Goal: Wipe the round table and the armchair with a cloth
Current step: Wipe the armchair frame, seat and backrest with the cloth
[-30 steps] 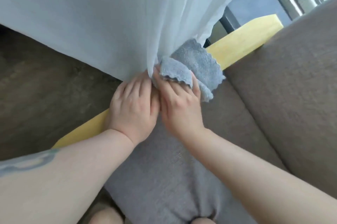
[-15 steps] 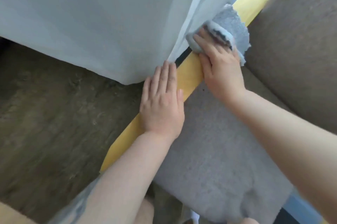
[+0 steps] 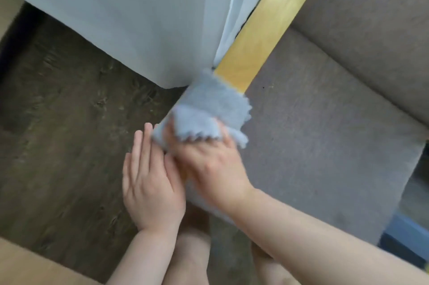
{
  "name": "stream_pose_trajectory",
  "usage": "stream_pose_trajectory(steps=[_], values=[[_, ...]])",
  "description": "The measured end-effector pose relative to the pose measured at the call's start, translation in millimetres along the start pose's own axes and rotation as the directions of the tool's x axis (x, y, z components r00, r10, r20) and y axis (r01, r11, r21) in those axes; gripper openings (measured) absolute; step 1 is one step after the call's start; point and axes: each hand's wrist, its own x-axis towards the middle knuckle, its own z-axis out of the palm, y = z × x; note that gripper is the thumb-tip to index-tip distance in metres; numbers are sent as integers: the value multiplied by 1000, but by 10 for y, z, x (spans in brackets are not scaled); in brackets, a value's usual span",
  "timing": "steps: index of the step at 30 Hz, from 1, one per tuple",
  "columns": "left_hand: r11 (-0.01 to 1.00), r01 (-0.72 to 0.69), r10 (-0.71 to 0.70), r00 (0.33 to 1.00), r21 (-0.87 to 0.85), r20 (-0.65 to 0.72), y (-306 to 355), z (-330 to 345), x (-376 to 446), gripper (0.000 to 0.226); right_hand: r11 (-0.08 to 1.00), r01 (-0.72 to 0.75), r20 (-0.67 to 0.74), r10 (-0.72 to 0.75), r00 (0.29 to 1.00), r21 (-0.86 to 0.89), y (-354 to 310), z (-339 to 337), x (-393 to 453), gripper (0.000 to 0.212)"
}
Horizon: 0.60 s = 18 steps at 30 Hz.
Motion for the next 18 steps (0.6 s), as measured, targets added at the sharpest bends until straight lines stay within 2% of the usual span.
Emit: stream_pose_trajectory(steps=[2,3,5,7,9,10,12,14,15,16,18], values=[[1000,-3,3,1000,-18,-24,-9,9,-14,50,968,251,145,-250,957,8,85,-44,38,40],[1000,-9,9,1000,-20,-19,-8,1,-12,51,959,279,124,-272,954,-45,266,-112,169,39],[1000,24,-24,1000,-11,-19,46,-7,-10,52,986,131,-57,-138,989,-106,541,-256,430,31],[991,135,-136,988,-12,-73,233,45,0,53,999,-47,-267,48,963,11,545,-327,493,22],[980,197,-193,972,16,-137,497,179,-35,55,987,-78,-344,123,931,142,445,-352,300,17],[982,180,-170,973,51,-159,634,258,-87,57,978,-99,-353,159,922,183,458,-392,117,17],[995,61,-46,985,84,-166,821,482,-211,61,955,-218,-434,288,854,203,688,-527,-294,16],[982,-167,172,984,89,-50,903,815,-311,63,905,-386,-529,419,738,177,1098,-602,-606,19],[950,-294,291,956,103,40,911,1006,-329,64,874,-457,-508,472,720,165,1307,-571,-687,24],[913,-386,372,921,133,119,904,1189,-317,65,857,-497,-428,503,750,137,1468,-491,-730,33],[875,-430,393,899,223,192,900,1428,-240,65,892,-450,-203,433,878,-45,1684,-289,-761,53]])
